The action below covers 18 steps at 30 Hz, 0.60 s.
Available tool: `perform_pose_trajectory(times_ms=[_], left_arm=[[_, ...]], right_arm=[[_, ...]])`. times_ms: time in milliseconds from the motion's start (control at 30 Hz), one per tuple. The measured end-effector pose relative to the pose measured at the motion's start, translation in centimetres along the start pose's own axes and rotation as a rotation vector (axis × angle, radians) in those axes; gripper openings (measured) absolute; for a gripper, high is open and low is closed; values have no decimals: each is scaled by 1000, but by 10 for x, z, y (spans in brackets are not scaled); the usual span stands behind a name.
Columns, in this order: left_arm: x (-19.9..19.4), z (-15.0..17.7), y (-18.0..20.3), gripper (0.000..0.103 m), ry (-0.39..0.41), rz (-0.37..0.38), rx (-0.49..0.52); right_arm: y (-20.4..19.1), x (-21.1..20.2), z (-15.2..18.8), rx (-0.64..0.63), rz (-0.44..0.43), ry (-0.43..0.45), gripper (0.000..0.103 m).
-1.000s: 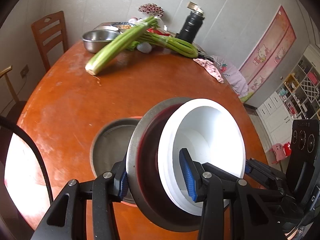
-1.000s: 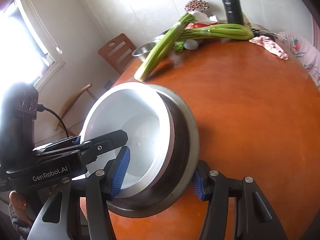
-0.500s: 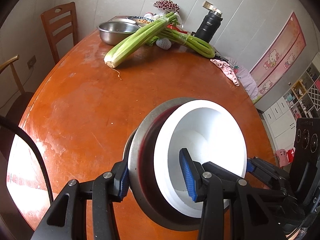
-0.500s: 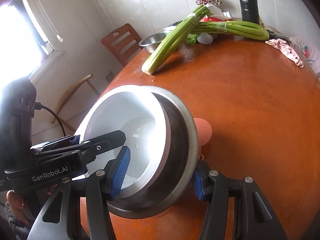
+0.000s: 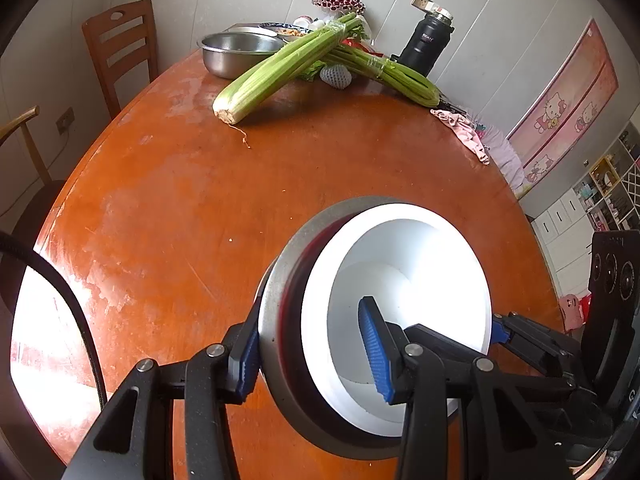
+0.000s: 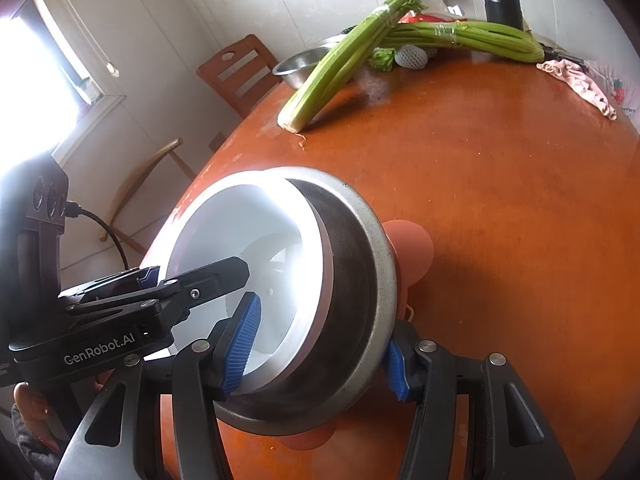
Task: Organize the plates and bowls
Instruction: 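Carry the nested bowl stack with the left tool over the steel pan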
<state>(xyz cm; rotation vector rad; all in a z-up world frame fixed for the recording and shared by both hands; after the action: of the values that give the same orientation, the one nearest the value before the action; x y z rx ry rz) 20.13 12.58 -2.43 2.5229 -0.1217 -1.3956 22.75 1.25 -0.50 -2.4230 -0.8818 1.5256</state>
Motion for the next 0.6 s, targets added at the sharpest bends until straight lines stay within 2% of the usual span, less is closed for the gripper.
perform_pose_trajectory(times_ms=[600], left_arm=[[3, -2, 2, 45, 6, -17, 18]], right_arm=[[6, 0, -1, -6, 35, 16, 58]])
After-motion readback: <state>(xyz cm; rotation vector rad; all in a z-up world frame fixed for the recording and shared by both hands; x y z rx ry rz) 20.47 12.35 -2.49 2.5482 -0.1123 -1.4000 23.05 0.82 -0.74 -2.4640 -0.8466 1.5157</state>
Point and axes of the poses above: each gripper's, at about its wrist camera, not at the fingertips, and x roughly the way its jaws point, y to its right, z to its underside, the point moved 5 cm from there along x, roughly the way its jaws point, and after that the axes turned 5 degrees about x, right-handed, at the moved point
